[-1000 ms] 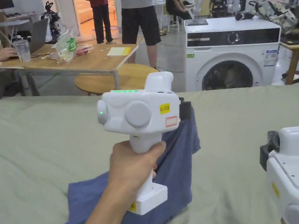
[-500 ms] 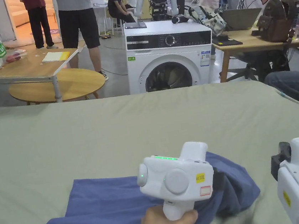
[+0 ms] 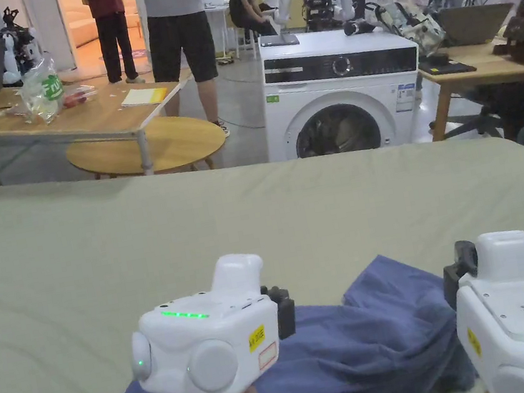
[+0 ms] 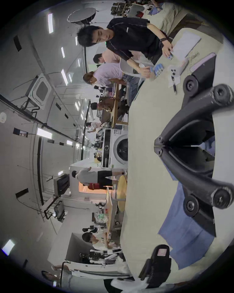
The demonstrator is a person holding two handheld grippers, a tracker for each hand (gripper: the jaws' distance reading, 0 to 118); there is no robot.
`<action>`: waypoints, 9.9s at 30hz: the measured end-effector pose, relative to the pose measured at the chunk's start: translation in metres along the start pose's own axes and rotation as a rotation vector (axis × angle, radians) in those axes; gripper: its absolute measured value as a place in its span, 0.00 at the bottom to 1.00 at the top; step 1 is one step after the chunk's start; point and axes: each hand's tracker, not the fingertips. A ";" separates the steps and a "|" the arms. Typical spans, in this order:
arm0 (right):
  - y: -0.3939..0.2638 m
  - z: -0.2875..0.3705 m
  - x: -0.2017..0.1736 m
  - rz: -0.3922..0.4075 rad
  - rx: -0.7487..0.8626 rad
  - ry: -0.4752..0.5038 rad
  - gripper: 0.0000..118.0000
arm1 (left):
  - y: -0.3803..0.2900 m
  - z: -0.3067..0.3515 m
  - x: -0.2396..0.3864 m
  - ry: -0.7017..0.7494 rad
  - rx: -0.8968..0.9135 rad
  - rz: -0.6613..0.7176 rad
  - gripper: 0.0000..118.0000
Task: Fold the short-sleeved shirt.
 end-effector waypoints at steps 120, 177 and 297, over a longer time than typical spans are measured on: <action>0.357 -0.152 0.057 -0.010 0.107 -0.021 0.00 | 0.342 0.144 -0.176 0.428 0.248 -0.016 0.00; -0.035 0.072 0.053 0.056 -0.308 0.052 0.51 | -0.097 0.197 -0.106 0.336 -0.061 0.118 0.38; -0.024 0.016 -0.048 -0.041 -0.123 0.165 0.00 | -0.071 0.134 -0.150 0.372 -0.077 0.126 0.00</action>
